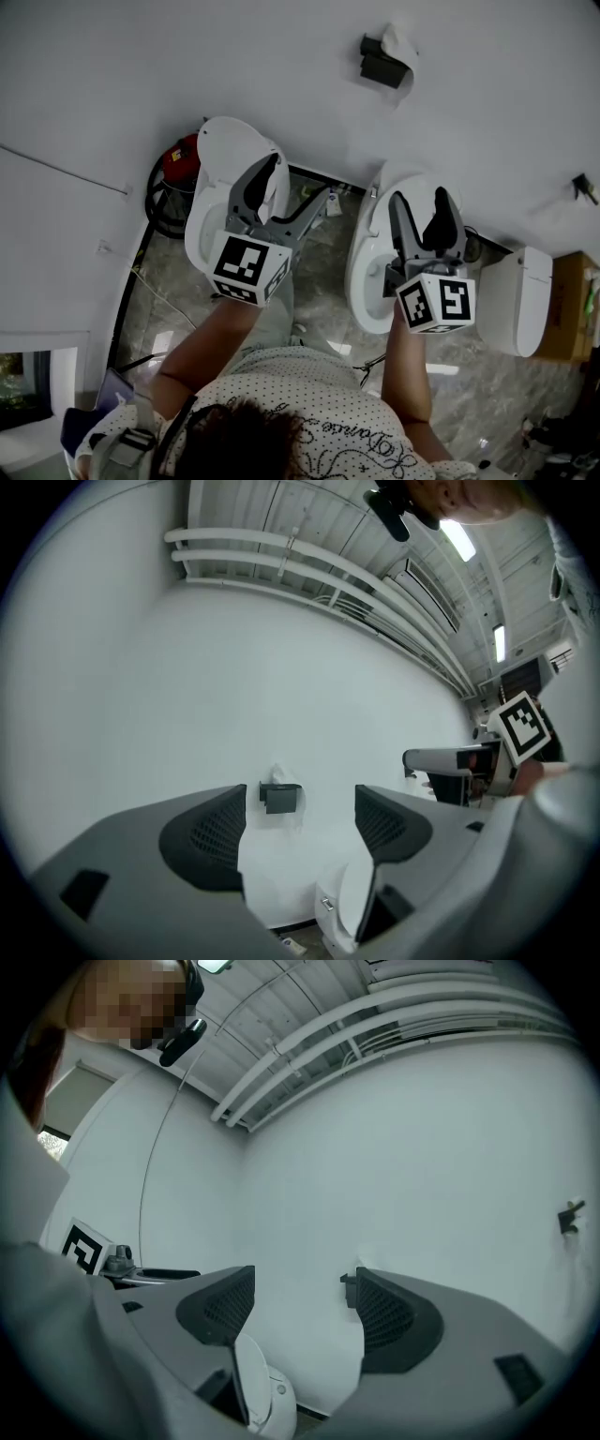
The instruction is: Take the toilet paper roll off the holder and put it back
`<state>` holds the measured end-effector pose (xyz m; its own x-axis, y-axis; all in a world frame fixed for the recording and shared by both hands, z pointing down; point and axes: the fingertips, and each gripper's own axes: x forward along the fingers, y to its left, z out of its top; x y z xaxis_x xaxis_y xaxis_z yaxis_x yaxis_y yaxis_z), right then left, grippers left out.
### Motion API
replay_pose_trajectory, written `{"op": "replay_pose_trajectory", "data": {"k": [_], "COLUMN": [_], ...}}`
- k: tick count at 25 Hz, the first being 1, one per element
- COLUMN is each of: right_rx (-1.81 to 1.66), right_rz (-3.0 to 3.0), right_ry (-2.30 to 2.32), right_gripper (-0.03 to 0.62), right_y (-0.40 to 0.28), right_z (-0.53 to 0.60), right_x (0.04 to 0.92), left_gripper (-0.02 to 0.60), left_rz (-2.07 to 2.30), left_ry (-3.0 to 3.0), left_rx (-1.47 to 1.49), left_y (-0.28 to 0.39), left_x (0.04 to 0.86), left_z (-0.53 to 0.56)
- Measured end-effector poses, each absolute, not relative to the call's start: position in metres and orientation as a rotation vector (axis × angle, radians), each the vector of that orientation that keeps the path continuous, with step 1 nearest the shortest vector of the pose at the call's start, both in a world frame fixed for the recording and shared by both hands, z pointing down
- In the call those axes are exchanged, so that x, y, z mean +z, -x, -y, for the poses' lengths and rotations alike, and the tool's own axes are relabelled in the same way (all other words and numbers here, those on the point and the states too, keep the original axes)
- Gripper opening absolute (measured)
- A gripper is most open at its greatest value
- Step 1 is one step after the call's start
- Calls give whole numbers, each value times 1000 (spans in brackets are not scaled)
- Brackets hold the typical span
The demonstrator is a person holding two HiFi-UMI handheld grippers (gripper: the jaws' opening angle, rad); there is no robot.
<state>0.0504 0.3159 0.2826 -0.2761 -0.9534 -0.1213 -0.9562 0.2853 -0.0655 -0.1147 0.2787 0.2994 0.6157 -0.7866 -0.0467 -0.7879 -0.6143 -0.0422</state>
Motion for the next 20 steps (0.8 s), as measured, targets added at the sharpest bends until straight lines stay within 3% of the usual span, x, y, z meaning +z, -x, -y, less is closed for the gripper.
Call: {"op": "replay_pose_trajectory", "data": {"k": [20], "right_rx": [-1], "right_rz": [-2312], "right_ry": [1916], "right_gripper": [330], "right_y": [-55], "right_z": [-111], "right_x": [278], "left_gripper": [348], "left_rz": [-1226], "left_ry": [2847], "left_rx": [32], "left_y": [110], "left_x": [300], "left_z": [-58]}}
